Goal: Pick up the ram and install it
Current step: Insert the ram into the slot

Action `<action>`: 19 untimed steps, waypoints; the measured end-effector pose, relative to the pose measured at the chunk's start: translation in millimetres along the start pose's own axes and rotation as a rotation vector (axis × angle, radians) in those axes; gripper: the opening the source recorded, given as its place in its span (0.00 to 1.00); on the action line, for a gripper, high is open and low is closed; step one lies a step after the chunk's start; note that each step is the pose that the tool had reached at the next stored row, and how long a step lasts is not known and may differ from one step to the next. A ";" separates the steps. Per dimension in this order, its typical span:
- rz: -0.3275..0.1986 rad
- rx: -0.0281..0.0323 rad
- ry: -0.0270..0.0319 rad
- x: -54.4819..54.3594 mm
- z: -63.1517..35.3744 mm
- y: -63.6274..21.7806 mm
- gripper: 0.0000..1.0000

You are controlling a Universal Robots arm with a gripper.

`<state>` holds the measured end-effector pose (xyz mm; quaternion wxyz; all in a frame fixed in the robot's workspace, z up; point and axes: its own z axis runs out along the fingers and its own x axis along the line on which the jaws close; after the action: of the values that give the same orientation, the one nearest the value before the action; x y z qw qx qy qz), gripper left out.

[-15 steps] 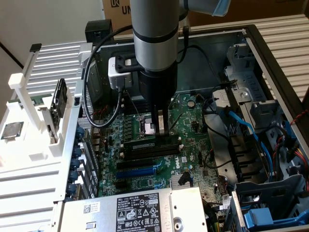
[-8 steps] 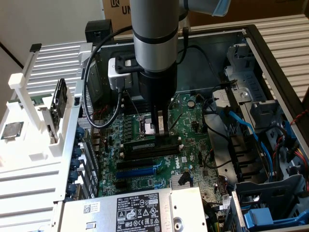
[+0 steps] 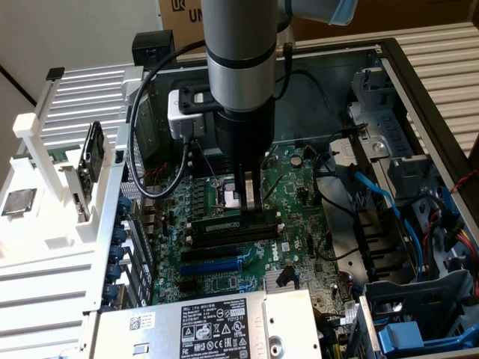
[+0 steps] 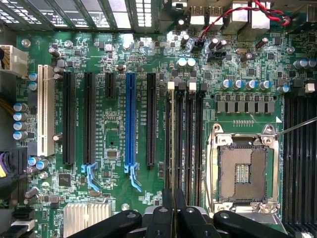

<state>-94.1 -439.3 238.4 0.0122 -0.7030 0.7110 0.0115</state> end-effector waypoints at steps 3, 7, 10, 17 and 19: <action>0.002 -0.0021 -0.0004 0.1 0.0 -0.5 0.12; 0.004 -0.0104 -0.0007 0.7 0.0 -0.8 0.12; 0.005 -0.0163 -0.0012 1.3 -0.1 -2.2 0.12; 0.006 -0.0170 -0.0044 2.1 -0.1 -4.0 0.12; 0.007 -0.0169 -0.0054 2.2 -0.1 -4.0 0.12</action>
<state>-90.1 -441.6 238.4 0.0082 -0.7007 0.7132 0.0195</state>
